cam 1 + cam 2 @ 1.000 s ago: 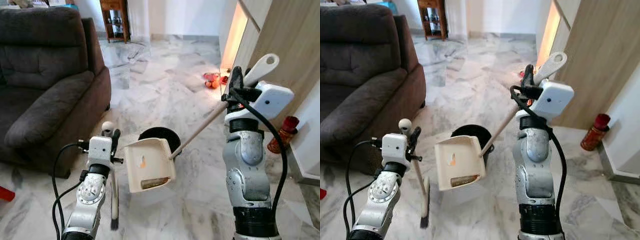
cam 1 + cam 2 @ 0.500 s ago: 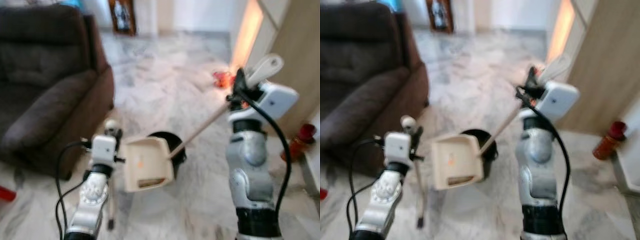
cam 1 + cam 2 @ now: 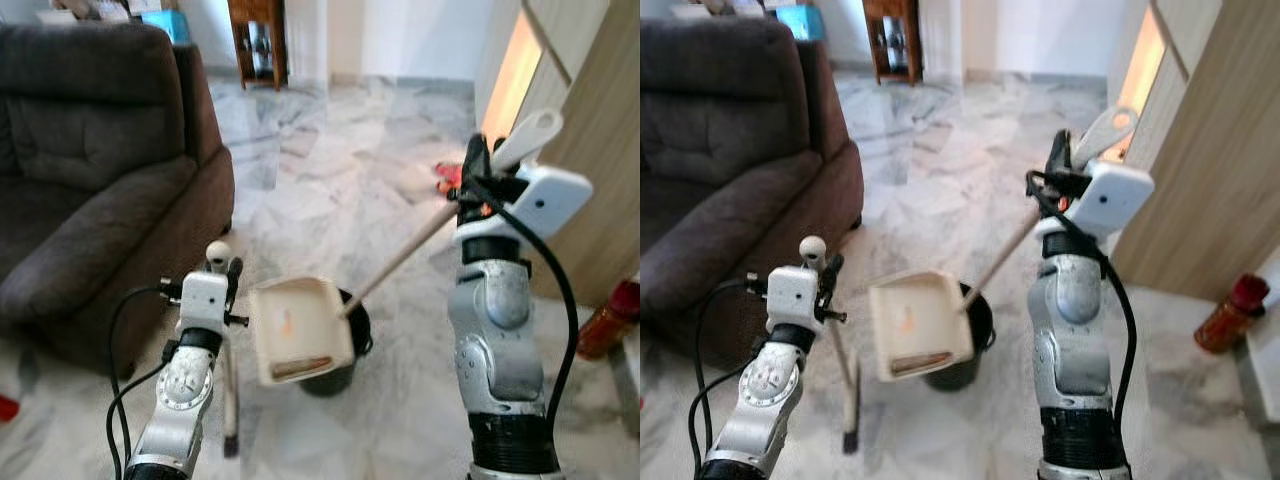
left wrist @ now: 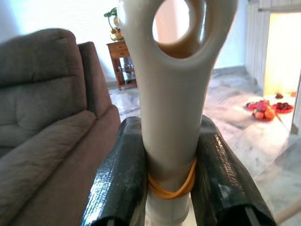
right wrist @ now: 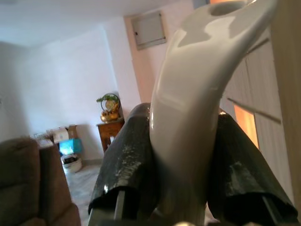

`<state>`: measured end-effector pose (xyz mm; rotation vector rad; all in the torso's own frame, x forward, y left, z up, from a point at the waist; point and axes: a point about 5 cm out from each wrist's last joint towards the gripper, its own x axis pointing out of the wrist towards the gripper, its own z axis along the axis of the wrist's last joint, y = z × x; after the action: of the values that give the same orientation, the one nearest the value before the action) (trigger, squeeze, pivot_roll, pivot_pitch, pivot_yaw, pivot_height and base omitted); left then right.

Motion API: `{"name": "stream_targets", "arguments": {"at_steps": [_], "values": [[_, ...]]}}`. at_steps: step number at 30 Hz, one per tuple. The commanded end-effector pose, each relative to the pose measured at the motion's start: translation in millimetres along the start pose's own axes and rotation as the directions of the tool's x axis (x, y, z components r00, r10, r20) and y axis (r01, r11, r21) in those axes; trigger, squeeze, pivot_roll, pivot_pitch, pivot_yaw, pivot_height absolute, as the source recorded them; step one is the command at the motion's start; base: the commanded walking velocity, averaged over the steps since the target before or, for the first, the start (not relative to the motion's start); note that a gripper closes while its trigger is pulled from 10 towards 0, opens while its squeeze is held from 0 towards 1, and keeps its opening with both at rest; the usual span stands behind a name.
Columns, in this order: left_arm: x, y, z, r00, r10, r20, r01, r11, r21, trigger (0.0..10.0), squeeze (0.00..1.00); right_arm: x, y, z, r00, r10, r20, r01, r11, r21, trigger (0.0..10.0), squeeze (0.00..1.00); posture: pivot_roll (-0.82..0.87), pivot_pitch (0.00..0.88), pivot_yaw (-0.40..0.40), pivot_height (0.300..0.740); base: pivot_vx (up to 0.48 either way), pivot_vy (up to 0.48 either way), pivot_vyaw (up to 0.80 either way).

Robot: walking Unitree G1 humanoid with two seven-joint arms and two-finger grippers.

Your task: Sweep floor

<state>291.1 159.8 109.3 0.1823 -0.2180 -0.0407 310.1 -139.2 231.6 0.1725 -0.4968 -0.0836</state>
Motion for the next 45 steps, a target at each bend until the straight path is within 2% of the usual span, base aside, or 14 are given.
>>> {"name": "stream_targets", "arguments": {"at_steps": [1, 19, 36, 45], "values": [[4.1, 7.3, 10, 0.998, 0.012, 0.056, -0.013, 0.999, 0.029, 10.0, 0.00, 4.3, 10.9, 17, 0.996, 0.023, 0.083, -0.028, 0.998, 0.063, 10.0, 0.00, 0.10, 0.002, 0.030, 0.740, 0.326, 0.000, 0.00], [4.4, 8.4, 12, 0.998, 0.018, 0.067, -0.020, 0.999, 0.027, 10.0, 0.00, 6.0, 14.4, 20, 0.995, 0.038, 0.091, -0.046, 0.996, 0.080, 10.0, 0.00, 0.11, 0.004, 0.026, 0.740, 0.324, 0.000, 0.00], [3.8, 8.0, 13, 0.997, 0.016, 0.077, -0.017, 1.000, 0.023, 10.0, 0.00, 1.8, 23.9, 21, 0.994, 0.046, 0.100, -0.058, 0.991, 0.122, 10.0, 0.00, 0.11, 0.008, 0.027, 0.740, 0.000, 0.000, 0.00], [3.6, 7.5, 13, 0.997, 0.016, 0.076, -0.017, 1.000, 0.021, 10.0, 0.00, 1.2, 30.7, 25, 0.988, 0.056, 0.141, -0.069, 0.994, 0.089, 10.0, 0.00, 0.12, 0.008, 0.025, 0.740, 0.000, 0.000, 0.00]]}}
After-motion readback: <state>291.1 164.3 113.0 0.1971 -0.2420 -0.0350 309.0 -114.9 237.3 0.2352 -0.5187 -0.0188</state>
